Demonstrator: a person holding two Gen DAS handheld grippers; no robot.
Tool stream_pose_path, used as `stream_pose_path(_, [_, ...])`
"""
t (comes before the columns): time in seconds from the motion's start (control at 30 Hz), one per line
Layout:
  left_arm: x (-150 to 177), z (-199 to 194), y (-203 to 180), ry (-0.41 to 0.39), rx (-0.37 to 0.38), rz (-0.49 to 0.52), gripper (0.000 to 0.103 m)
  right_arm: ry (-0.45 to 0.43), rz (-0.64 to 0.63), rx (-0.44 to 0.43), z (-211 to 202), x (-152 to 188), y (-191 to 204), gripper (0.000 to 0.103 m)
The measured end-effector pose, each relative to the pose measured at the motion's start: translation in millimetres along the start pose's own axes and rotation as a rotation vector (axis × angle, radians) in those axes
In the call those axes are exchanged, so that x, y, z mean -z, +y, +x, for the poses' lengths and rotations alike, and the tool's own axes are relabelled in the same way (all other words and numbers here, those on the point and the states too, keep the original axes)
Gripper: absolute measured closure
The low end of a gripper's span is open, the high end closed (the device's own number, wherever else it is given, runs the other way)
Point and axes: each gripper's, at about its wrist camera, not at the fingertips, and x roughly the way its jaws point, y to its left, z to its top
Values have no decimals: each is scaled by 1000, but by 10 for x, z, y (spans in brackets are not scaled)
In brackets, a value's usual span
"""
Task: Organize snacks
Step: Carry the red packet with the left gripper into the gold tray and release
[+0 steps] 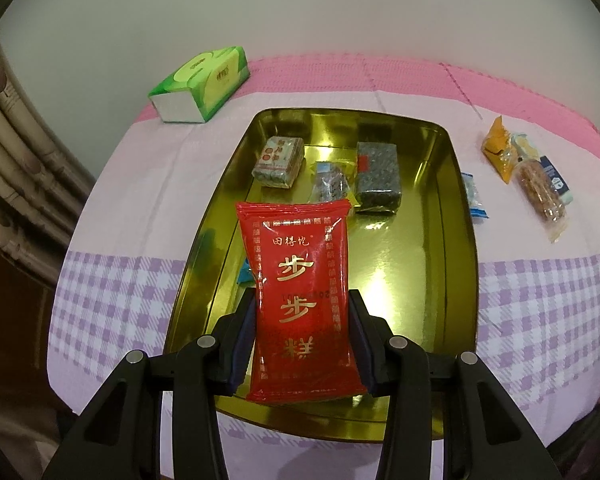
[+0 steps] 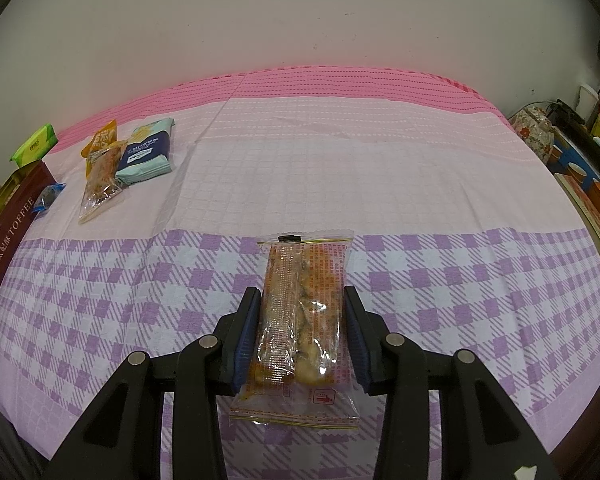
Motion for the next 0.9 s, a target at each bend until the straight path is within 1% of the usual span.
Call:
stream_pose_path(0.73, [7, 156, 21, 30, -54, 15, 59, 0, -1, 1, 1, -1, 2, 63])
stream_pose_path(0.9, [15, 185, 17, 48, -61, 21, 58, 0, -1, 1, 2, 0, 2, 63])
